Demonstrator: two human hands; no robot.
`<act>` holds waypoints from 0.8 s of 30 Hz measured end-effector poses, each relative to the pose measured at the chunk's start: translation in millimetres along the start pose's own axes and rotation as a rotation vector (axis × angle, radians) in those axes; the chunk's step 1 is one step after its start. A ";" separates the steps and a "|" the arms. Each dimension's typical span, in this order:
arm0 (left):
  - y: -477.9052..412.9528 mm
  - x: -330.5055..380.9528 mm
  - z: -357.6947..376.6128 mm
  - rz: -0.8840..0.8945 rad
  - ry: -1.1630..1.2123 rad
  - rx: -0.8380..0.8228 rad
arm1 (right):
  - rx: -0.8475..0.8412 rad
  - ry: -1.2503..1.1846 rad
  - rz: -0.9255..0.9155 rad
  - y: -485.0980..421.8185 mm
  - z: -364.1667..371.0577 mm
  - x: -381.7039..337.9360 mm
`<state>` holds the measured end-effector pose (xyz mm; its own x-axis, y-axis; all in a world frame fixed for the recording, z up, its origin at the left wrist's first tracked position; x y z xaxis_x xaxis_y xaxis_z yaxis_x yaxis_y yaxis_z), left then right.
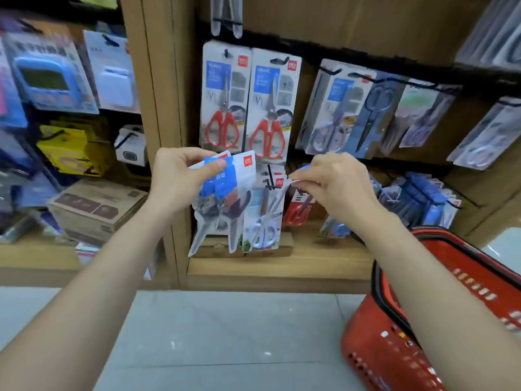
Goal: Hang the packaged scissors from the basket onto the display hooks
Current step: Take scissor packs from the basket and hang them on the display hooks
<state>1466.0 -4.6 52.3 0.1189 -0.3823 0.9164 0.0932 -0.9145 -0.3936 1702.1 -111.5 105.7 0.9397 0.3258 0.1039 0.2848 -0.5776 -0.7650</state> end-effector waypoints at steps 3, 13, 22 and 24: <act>-1.3 -6.0 -1.4 -0.023 0.009 -0.028 | -0.101 -0.323 0.289 7.2 10.2 5.4; -5.2 -18.5 -9.6 -0.046 -0.001 -0.153 | -0.481 -1.063 0.636 25.7 35.1 -31.3; -17.0 -11.4 -12.8 0.003 0.100 -0.152 | -0.243 -1.097 0.774 23.0 50.5 -19.5; -21.5 -6.9 -14.5 0.018 0.109 -0.140 | -0.202 -1.057 0.761 17.8 52.1 -17.3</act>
<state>1448.8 15.8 55.5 0.0108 -0.4038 0.9148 -0.0479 -0.9140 -0.4029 1681.0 -88.4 57.2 0.3023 0.2428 -0.9218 -0.1360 -0.9461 -0.2938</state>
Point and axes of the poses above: each hand's wrist, its own y-axis away from the middle knuckle, its own z-axis out of the palm, x = y × z, the point moved 8 cm from there along -y, towards the middle knuckle, and after that the axes turned 9 degrees about x, right-handed, at the moved point
